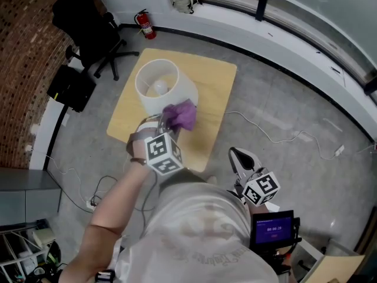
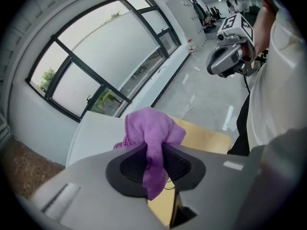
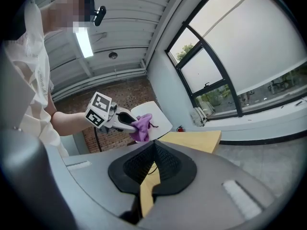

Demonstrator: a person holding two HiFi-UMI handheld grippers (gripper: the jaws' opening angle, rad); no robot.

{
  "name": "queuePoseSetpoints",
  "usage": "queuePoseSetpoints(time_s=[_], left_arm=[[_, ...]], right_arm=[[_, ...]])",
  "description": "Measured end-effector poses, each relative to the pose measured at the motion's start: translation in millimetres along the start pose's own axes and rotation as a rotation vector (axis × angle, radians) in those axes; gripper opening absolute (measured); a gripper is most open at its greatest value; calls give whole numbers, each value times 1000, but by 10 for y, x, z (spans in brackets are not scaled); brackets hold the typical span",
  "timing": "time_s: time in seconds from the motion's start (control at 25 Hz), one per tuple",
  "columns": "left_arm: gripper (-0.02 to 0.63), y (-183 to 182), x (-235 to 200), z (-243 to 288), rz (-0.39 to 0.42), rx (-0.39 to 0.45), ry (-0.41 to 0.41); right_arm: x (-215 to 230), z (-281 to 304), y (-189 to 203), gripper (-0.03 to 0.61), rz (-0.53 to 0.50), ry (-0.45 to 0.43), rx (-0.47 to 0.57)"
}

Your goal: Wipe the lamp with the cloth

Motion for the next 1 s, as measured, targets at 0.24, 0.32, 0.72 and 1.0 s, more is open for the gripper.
queuePoseSetpoints(time_s=[0.24, 0.32, 0.72, 1.0], left_arm=[[86, 125, 328, 208, -54, -26, 94], [86, 191, 428, 265, -89, -40, 133], [86, 112, -54, -454, -173, 141, -67], [86, 263, -742, -730, -206, 185, -336]], right_arm=[[40, -28, 0, 15, 7, 15, 3], [38, -18, -8, 15, 6, 14, 6], [33, 91, 13, 15, 25, -21, 40], [27, 211, 12, 15, 28, -53, 42]])
Point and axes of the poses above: the fingertips, and each gripper's own axes: z forward along the fingers, x to its right, y out of its underside, the point moved 6 cm from there along -z, backward along the fingers, and after that the axes turned 12 degrees about -y, right-handed, at the moved point
